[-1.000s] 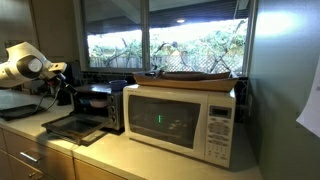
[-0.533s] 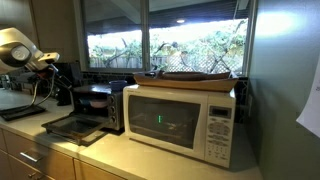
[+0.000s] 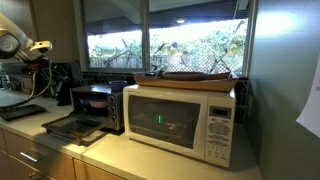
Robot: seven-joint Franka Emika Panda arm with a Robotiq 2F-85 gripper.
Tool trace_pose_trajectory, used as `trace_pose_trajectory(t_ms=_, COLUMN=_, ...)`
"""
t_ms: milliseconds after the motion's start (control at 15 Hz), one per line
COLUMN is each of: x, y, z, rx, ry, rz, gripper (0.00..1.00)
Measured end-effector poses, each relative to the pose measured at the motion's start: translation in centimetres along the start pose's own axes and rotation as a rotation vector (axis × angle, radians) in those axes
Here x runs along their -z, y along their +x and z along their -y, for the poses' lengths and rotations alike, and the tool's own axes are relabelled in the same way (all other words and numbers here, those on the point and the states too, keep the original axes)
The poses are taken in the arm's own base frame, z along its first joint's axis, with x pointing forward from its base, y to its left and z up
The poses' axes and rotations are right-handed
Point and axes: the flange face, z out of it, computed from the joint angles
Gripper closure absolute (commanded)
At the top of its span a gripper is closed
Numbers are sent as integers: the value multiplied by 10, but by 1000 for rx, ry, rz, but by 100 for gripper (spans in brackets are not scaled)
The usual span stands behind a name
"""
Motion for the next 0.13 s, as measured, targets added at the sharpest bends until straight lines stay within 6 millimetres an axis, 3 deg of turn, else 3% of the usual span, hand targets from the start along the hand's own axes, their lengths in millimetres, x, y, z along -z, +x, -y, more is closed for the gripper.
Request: trace_pose_trajectory(t_ms=133, x=4, y=0, z=-1, rx=1, ry=3, rz=-9, gripper=0)
